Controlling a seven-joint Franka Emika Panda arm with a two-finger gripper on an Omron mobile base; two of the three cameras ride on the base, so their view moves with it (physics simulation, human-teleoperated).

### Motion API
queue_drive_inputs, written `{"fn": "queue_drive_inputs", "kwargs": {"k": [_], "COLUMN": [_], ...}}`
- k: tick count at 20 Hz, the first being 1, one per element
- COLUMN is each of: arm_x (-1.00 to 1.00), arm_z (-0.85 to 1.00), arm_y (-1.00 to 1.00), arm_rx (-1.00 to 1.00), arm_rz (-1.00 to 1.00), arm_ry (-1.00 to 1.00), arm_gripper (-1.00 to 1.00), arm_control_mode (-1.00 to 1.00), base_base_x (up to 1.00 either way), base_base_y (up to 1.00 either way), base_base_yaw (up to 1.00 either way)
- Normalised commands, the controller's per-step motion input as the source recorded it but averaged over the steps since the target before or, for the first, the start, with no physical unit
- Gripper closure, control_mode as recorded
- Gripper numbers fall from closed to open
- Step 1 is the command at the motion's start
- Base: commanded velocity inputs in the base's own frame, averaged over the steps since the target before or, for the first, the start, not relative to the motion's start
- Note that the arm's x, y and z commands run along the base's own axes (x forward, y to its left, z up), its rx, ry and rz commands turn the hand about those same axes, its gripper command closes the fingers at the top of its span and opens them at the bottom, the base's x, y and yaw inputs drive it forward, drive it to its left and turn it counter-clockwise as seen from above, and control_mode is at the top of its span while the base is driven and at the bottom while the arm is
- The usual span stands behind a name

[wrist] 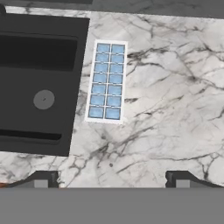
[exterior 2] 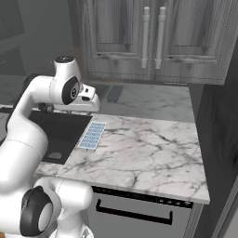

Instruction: The ice cube tray has been filled with water. Take the tray and place it in the freezer to make ice. Close the freezer door after placing the tray.

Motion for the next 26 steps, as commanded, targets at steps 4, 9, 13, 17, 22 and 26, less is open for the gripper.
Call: {"fn": "queue_drive_inputs", "kwargs": {"k": [4, 9, 13, 17, 22, 26], "arm_x": [0.0, 0.0, 0.0, 0.0, 0.01, 0.11], "arm_z": [-0.32, -0.23, -0.19, -0.09, -0.21, -0.3], "arm_y": [0.0, -0.02, -0.02, -0.11, -0.13, -0.15], "arm_rx": [0.0, 0.0, 0.0, 0.0, 0.0, 0.0], "arm_rz": [-0.02, -0.03, -0.11, -0.12, -0.1, -0.07], "arm_ry": [-0.05, -0.03, 0.0, 0.0, 0.0, 0.0], "arm_gripper": [-1.0, -1.0, -1.0, -1.0, -1.0, -1.0], "arm_control_mode": [-1.0, -1.0, -1.0, -1.0, -1.0, -1.0], "base_base_x": [0.0, 0.0, 0.0, 0.0, 0.0, 0.0], "base_base_y": [0.0, 0.0, 0.0, 0.0, 0.0, 0.0], "base_base_yaw": [0.0, 0.0, 0.0, 0.0, 0.0, 0.0]}}
